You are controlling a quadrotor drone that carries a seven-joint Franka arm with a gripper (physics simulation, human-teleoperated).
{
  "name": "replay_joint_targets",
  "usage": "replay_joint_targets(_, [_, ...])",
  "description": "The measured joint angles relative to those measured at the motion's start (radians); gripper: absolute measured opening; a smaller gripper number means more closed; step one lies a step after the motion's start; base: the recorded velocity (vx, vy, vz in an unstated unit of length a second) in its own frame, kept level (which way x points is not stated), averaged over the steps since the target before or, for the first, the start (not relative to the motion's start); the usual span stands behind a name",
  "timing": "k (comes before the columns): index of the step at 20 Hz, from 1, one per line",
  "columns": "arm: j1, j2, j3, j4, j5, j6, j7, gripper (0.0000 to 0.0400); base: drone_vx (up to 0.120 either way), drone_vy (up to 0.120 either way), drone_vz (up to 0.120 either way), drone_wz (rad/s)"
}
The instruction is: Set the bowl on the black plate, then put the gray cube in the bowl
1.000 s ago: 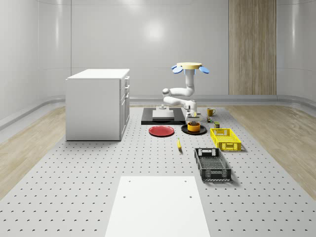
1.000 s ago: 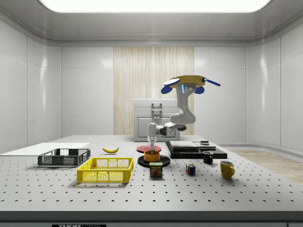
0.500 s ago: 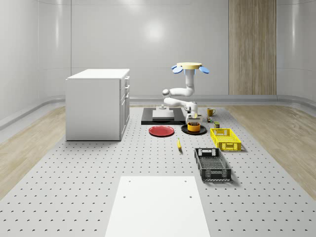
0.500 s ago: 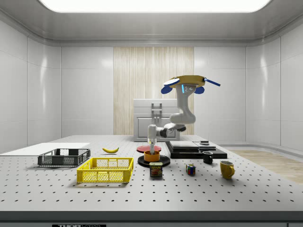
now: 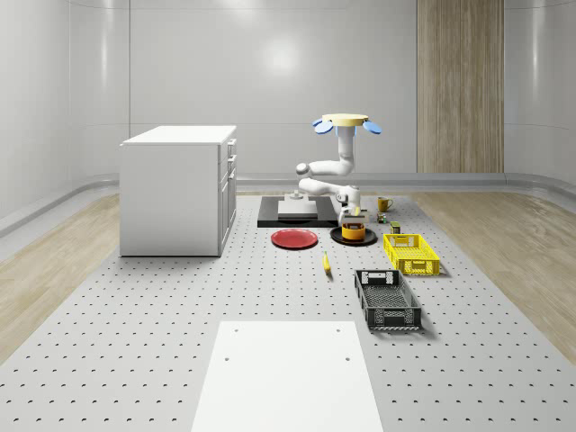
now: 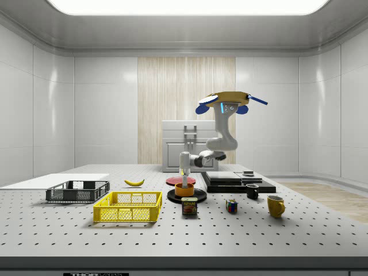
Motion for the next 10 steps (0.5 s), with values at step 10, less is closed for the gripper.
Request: replay_joint_targets(10, [0.012, 0.005, 0.05, -0.024, 0.046, -0.03, 0.001, 0.0399, 0.0, 0.0, 0.0, 0.0])
